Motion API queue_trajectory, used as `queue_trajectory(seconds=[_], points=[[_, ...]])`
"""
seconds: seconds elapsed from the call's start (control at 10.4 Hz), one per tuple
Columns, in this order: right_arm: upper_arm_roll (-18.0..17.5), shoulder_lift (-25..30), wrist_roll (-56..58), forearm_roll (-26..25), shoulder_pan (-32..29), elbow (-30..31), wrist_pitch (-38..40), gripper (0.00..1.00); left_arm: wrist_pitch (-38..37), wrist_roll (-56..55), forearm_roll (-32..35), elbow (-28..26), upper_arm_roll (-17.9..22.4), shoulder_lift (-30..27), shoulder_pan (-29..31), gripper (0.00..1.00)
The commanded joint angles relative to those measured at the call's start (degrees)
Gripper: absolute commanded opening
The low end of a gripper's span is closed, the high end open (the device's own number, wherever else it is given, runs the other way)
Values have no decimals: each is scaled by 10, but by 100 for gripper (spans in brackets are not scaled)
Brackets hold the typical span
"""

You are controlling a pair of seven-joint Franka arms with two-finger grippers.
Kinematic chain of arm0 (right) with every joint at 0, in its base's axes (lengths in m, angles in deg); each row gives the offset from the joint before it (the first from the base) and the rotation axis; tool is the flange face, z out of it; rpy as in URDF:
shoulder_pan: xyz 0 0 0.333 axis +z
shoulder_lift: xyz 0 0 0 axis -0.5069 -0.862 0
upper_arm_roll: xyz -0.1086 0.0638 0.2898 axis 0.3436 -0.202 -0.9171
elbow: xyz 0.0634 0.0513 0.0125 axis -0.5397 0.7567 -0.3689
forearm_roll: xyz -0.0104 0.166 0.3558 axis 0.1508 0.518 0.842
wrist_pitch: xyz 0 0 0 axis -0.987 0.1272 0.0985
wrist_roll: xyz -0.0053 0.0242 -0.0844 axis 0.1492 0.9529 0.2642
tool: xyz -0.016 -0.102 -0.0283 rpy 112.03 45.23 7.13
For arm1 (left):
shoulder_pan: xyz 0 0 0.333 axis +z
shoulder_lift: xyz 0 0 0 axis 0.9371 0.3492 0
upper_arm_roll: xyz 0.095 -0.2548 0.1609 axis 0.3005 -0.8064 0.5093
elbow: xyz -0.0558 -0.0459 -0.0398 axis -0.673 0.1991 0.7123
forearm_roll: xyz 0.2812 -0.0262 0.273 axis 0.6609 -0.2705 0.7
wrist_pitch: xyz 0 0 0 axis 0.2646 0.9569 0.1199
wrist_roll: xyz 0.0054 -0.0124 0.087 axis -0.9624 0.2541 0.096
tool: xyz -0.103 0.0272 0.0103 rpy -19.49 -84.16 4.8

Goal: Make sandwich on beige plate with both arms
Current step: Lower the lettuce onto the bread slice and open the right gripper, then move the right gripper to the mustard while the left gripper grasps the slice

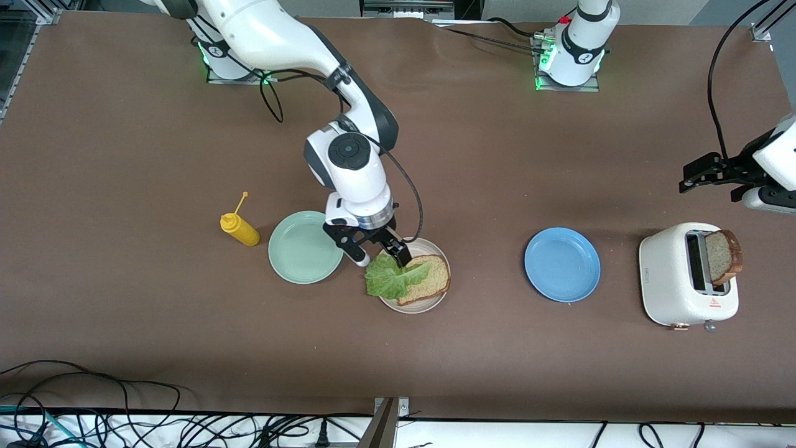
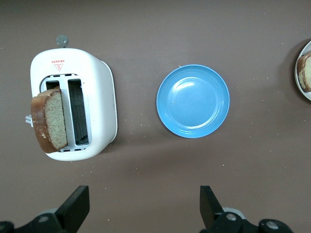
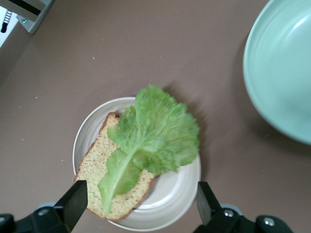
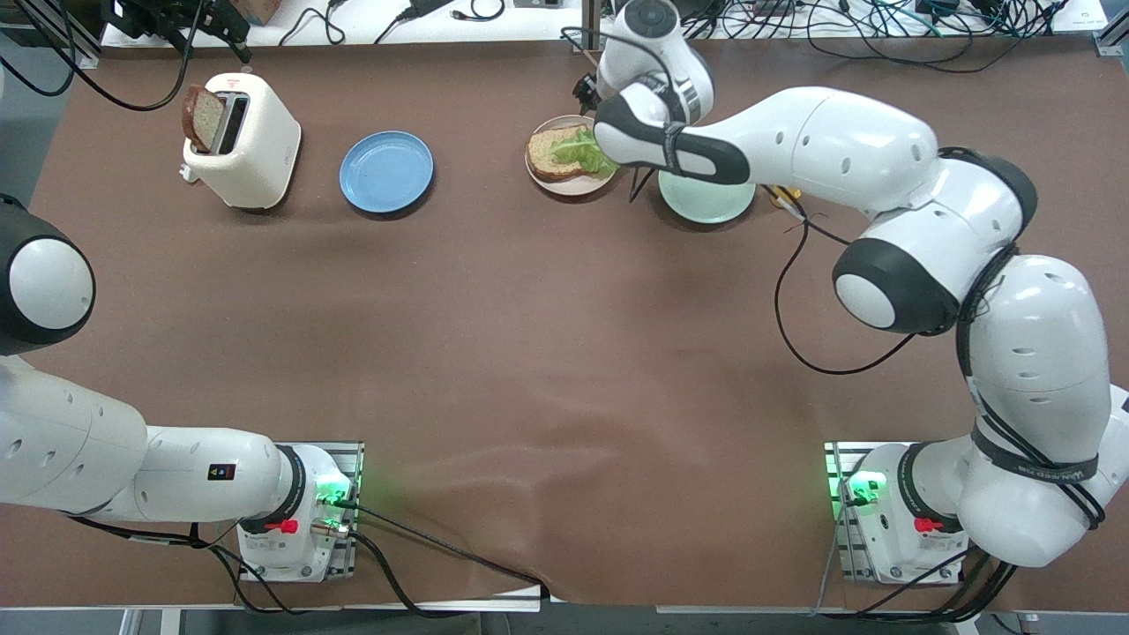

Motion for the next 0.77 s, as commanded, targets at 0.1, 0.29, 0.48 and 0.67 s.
queue_trajectory(seconds=[0.1,0.29,0.48,0.67], points=[[-4,89,148,-9,-29,14,148,100,-2,14,-4,7,1,3,4,100],[21,128,260,-10,-35,15,243,100,-2,14,-4,7,1,3,4,100],[72,170,417,-9,-36,36,296,100,0,14,-4,7,1,3,4,100],[132,198,610,1,-44,56,337,100,19,15,23,7,2,14,5,100]])
